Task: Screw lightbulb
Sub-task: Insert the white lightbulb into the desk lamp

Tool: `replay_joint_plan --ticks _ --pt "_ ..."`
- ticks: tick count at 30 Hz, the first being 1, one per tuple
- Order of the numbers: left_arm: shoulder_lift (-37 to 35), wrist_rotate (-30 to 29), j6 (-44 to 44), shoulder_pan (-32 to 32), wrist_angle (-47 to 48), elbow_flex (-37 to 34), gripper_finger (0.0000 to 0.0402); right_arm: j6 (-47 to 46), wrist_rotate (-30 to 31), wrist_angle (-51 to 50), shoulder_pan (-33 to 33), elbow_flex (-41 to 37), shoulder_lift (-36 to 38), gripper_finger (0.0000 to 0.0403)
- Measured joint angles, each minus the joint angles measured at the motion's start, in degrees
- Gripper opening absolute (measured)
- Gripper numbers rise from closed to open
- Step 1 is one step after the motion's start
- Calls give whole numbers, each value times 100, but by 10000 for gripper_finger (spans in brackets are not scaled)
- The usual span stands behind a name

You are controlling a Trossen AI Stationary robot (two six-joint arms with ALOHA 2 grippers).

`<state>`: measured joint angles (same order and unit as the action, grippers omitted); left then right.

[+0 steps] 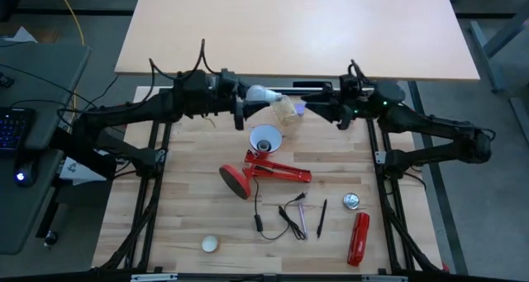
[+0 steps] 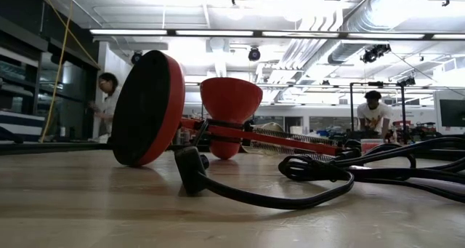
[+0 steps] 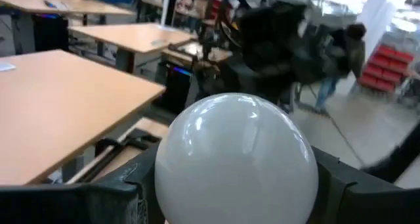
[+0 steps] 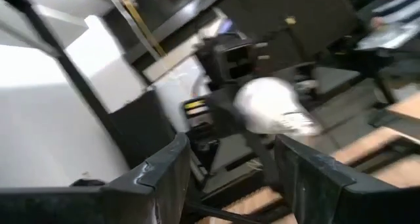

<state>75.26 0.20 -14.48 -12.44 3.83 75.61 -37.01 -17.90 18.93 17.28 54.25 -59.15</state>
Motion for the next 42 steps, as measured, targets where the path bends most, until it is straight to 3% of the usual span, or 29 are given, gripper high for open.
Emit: replay_joint_plan --ticks 7,13,18,24,32,42 --pt "482 91 -155 -332 2431 732 228 258 106 -895 245 6 570 213" --pt "1665 476 17 -340 4440 2060 228 259 148 -1494 308 3 720 213" --pt "2603 356 512 -134 5994 2899 228 496 143 -2127 295 1 726 213" --pt "3280 399 636 42 6234 3019 230 849 156 -2949 295 1 712 213" --pt "3702 38 945 174 6103 3019 230 1524 822 -3893 300 1 718 213" --pt "3917 58 1102 33 6091 3027 230 1801 1041 -4061 300 1 707 213"
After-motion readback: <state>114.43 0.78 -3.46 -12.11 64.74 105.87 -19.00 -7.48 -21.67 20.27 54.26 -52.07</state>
